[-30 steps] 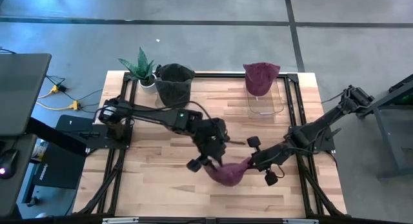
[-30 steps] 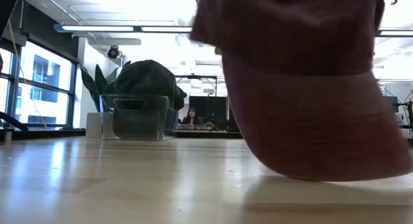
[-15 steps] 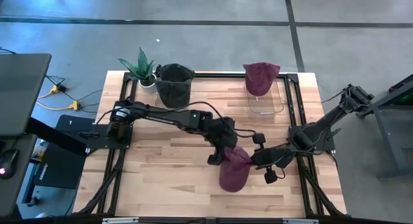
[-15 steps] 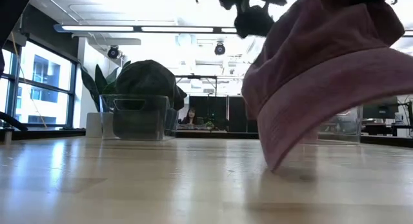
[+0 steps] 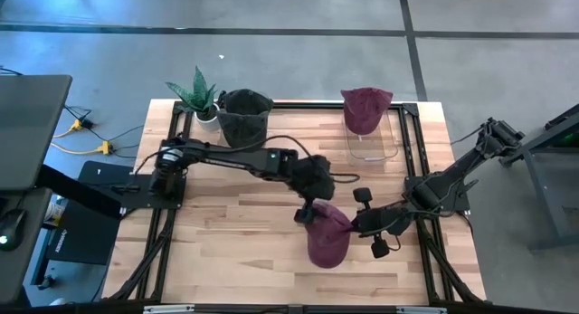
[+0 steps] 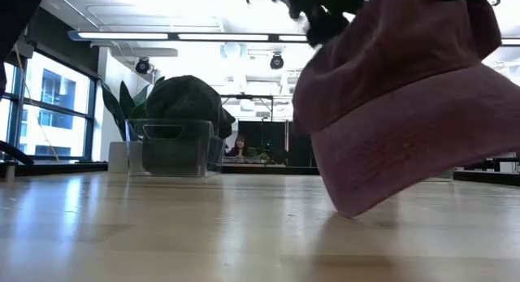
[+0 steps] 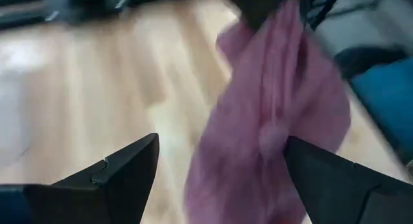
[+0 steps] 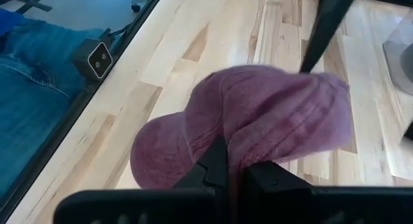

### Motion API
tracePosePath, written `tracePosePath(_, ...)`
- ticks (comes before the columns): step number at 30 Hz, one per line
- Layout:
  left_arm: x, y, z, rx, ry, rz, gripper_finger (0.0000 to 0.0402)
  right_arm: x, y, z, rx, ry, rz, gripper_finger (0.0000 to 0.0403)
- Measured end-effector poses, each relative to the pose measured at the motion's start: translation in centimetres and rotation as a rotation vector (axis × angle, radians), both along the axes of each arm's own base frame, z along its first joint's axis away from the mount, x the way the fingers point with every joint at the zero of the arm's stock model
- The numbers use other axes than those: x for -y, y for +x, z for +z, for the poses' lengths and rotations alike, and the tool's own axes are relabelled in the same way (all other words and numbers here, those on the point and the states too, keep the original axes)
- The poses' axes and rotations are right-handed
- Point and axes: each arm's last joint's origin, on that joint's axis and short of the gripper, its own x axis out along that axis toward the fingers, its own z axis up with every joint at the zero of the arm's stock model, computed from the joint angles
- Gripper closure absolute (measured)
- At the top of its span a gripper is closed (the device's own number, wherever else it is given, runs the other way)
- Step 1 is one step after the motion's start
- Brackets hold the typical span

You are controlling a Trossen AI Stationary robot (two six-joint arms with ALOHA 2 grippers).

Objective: Pick & Place hat
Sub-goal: Put the red cap into the right transparent bin

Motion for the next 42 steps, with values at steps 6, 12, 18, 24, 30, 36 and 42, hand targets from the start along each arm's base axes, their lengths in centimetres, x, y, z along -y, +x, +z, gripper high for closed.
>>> tracePosePath(6,-1.2,2.1,-4.0,-0.076,-0.308,-0.200,0.0078,-0.3,-0.3,0.0,-0.003,-0.013,0.024,0.0400)
tracePosePath(12,-0.3,1.8,-5.1,-0.156,-0.453,-0.326,0.0078,-0.8,-0.9,0.1,-0.001,-0.002,0.009,0.0398)
tracePosePath(18,1.6,1.3,-5.5,-0.172,-0.397,-0.387,0.0078,-1.6,-1.9,-0.1,-0.019,0.011,-0.005,0.0396)
tracePosePath(24,5.0,-0.4,-2.7,-0.097,-0.254,-0.467,0.0078,-2.1,-2.6,-0.2,-0.024,0.006,-0.031,0.0400)
tracePosePath(30,4.8,-0.6,-2.8,-0.133,-0.164,-0.337,0.0078,-2.3,-2.9,-0.2,0.005,-0.029,-0.060,0.0394)
tracePosePath(36,4.2,-0.5,-2.7,-0.170,-0.281,-0.343,0.0078,-2.2,-2.8,-0.2,0.008,-0.033,-0.065,0.0399)
tracePosePath(42,4.3,-0.4,-2.6,-0.133,-0.261,-0.375,0.0078,-2.2,-2.8,-0.1,0.014,-0.033,-0.068,0.0396)
